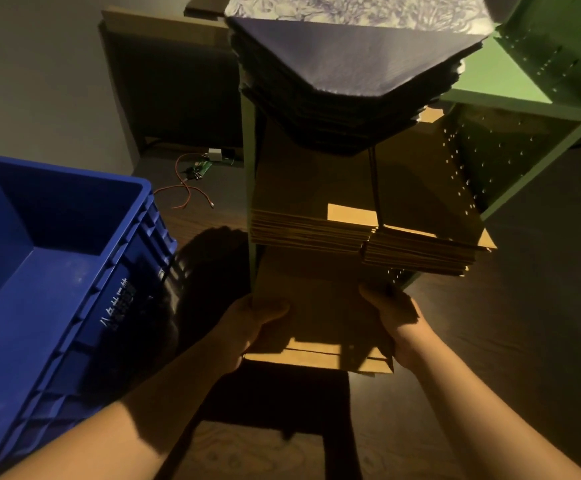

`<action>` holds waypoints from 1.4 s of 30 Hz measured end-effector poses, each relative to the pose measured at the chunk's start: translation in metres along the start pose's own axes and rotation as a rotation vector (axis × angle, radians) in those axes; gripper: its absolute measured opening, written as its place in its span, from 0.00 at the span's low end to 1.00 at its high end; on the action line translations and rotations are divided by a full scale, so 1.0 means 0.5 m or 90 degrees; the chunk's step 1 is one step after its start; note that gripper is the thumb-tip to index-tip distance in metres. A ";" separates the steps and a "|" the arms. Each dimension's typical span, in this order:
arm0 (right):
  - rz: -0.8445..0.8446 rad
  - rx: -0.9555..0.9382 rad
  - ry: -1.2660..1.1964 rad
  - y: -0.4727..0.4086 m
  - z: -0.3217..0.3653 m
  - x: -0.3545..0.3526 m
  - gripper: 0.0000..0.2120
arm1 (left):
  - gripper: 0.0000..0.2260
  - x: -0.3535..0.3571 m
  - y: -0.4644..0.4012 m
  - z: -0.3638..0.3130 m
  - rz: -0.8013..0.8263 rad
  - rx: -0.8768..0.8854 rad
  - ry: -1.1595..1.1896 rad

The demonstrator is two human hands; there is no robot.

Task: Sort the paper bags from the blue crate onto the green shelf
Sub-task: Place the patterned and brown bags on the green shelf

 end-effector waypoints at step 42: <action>-0.037 -0.254 0.420 0.021 -0.084 -0.014 0.41 | 0.42 -0.044 0.014 0.000 -0.065 0.388 -0.477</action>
Point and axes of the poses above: each hand's wrist, its own y-axis away from the middle knuckle, its own x-axis out of the palm, z = x × y, the point moved 2 cm from there along -y, towards the middle knuckle, and after that the axes turned 4 degrees about x, right-handed, at the moved point
